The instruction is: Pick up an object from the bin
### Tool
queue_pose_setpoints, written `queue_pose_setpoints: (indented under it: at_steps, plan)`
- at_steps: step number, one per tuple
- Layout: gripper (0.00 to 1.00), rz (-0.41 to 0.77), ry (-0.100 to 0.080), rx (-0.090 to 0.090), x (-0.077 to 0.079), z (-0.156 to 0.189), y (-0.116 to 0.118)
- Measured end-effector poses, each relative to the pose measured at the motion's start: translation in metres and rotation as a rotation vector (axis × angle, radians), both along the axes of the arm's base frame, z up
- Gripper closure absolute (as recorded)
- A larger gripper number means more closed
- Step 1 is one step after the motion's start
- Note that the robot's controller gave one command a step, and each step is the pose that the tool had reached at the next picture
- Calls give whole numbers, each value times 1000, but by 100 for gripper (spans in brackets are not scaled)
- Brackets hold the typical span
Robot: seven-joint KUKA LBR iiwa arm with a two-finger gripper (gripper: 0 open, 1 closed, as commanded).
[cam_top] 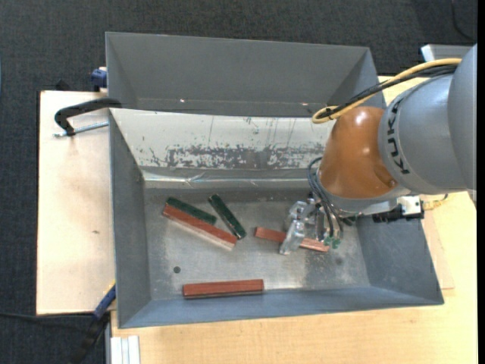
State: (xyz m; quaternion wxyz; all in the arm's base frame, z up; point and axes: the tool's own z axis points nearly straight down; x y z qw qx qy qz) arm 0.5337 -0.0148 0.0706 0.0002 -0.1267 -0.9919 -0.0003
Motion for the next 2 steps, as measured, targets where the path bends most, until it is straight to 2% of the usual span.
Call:
queue_pose_setpoints:
  at_steps: [2]
  plan:
    - [100,0,-1,0,0,3,0]
